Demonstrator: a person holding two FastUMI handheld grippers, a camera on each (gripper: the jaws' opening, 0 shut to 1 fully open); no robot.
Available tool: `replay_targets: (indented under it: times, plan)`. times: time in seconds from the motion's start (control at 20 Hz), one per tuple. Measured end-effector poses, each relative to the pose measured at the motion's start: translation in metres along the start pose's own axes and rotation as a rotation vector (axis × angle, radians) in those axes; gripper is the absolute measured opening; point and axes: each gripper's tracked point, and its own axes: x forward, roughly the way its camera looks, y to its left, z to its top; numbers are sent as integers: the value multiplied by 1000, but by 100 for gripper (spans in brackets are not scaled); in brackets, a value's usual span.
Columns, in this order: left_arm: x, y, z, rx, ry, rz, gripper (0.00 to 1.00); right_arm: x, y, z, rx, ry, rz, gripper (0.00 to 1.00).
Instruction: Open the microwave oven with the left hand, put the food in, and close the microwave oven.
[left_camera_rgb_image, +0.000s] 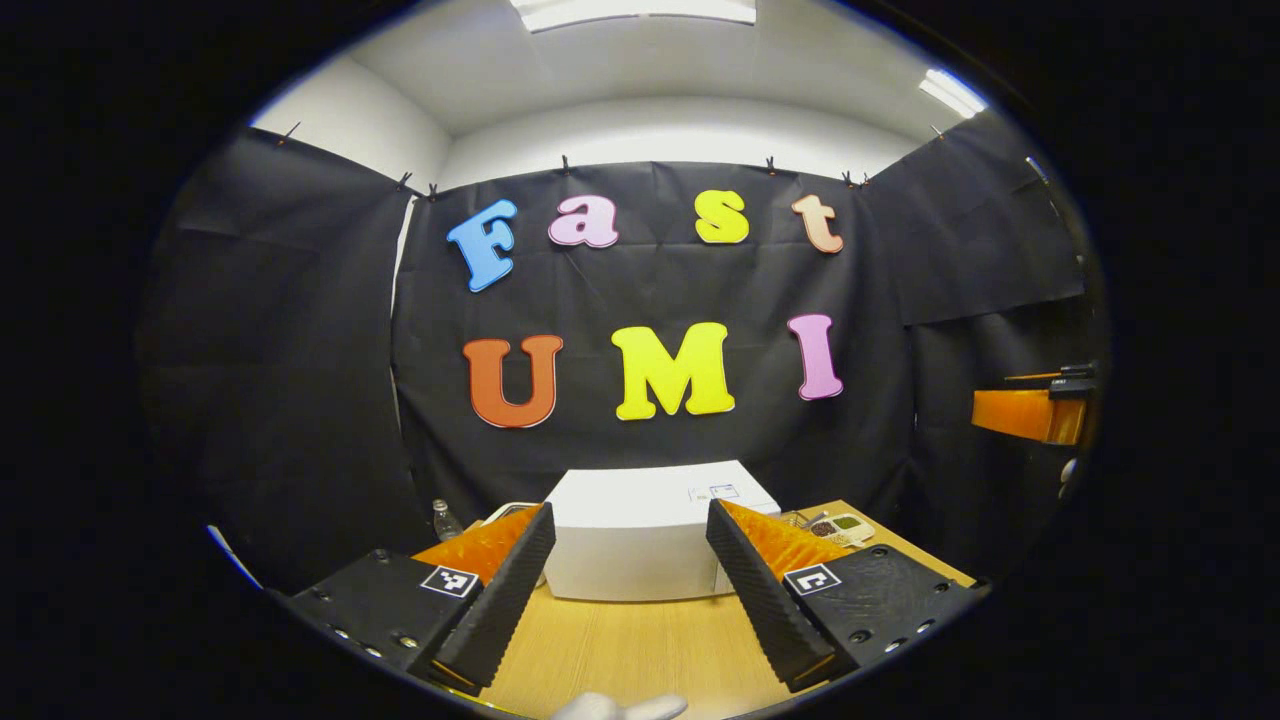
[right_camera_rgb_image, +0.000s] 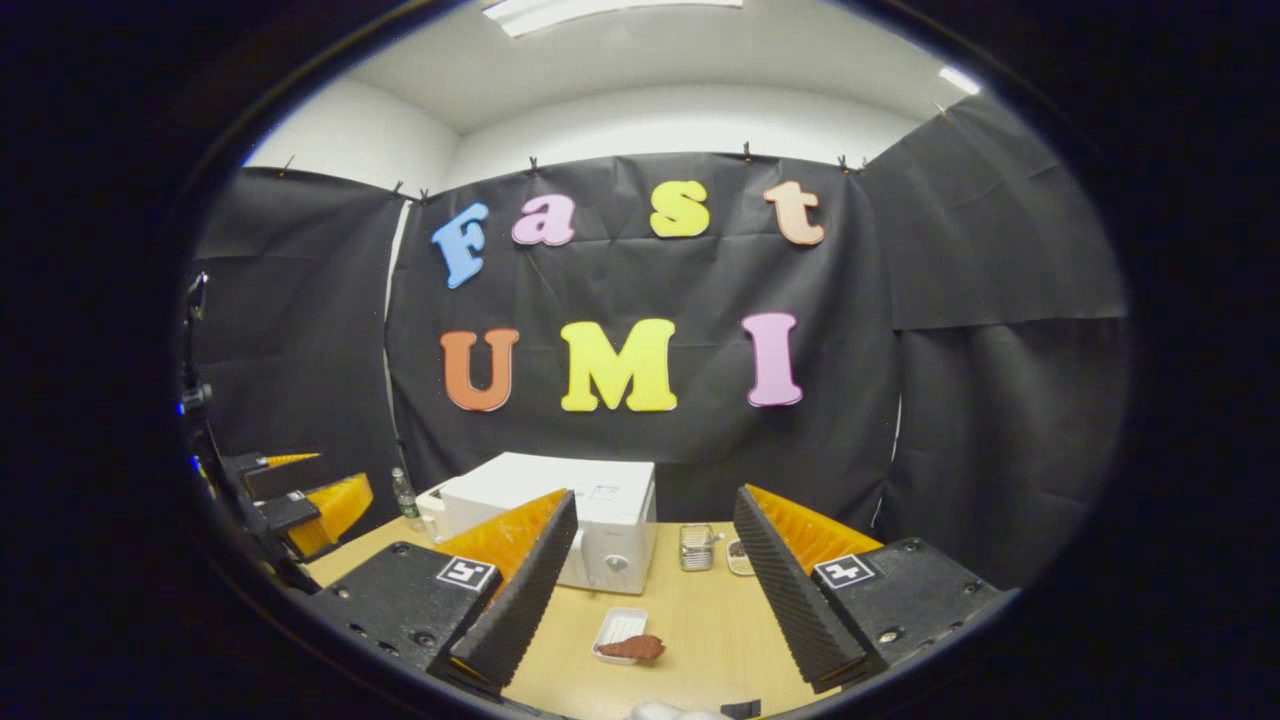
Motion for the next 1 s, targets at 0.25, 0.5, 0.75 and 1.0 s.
replay_targets:
  times: [0.25, 0.5, 0.75, 1.0]
  plan:
    - [35, -41, -38, -7, 13, -59, 95, 2, -38, 1, -14, 11, -48, 100]
    - [80, -84, -99, -5, 52, -127, 95, -1, -74, 1, -16, 24, -119, 90]
    - [129, -114, -154, 15, 113, -155, 95, -7, -103, -23, 12, 107, -194, 91]
    - [196, -131, -204, -28, 163, -130, 95, -14, -134, -39, -8, 193, -262, 91]
